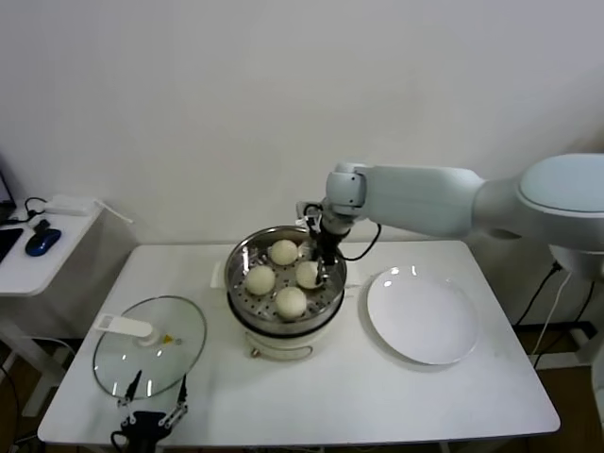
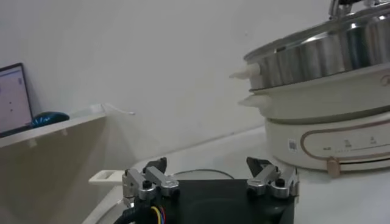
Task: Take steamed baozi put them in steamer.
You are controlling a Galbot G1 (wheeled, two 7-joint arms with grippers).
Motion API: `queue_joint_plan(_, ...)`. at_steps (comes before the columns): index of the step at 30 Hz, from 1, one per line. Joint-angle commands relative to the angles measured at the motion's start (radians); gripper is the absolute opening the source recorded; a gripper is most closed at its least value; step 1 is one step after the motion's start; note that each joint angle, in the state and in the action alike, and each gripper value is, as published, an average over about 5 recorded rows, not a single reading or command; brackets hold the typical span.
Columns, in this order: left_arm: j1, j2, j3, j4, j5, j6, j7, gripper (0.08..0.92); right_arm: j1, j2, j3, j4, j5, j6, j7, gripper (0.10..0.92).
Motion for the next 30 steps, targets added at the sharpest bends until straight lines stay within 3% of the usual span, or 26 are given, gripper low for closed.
queue_joint_plan(1,-0.002,0.005,-0.001,0.008,0.001,-0.002,0.0,0.823,-0.068,0.024,0.029,-0.074,-0.058,-0.007,0.02,0.628)
queue_joint_plan(7,0.004,0.006,-0.004,0.001,0.002,0.004,0.0,0.823,0.068,-0.009,-0.001,0.014,0.064,0.018,-0.006,0.648)
queue_joint_plan(13,0.018,0.006,-0.005,-0.012,0.009,0.016,0.005,0.823,0.383,-0.095,-0.185,0.144,0.195,0.114,-0.162,0.789)
queue_joint_plan(16,0.019,0.001,-0.002,-0.02,0.013,0.02,0.009,0.823,0.459,-0.187,-0.196,0.201,0.235,0.105,-0.123,0.818)
queue_joint_plan(18,0.019,-0.001,0.001,-0.024,0.015,0.022,0.011,0.823,0.447,-0.285,-0.147,0.273,0.266,0.06,-0.005,0.821)
queue_joint_plan(21,0.017,-0.002,0.003,-0.025,0.023,0.023,0.011,0.823,0.326,-0.467,0.021,0.419,0.32,-0.037,0.304,0.823)
queue_joint_plan(25,0.012,0.0,0.006,-0.022,0.04,0.022,0.013,0.823,-0.043,-0.717,0.46,0.614,0.333,-0.123,0.686,0.823)
queue_joint_plan(30,-0.001,-0.011,0.007,-0.02,0.051,0.031,0.022,0.823,-0.535,-0.92,0.863,0.819,0.227,0.025,0.966,0.823)
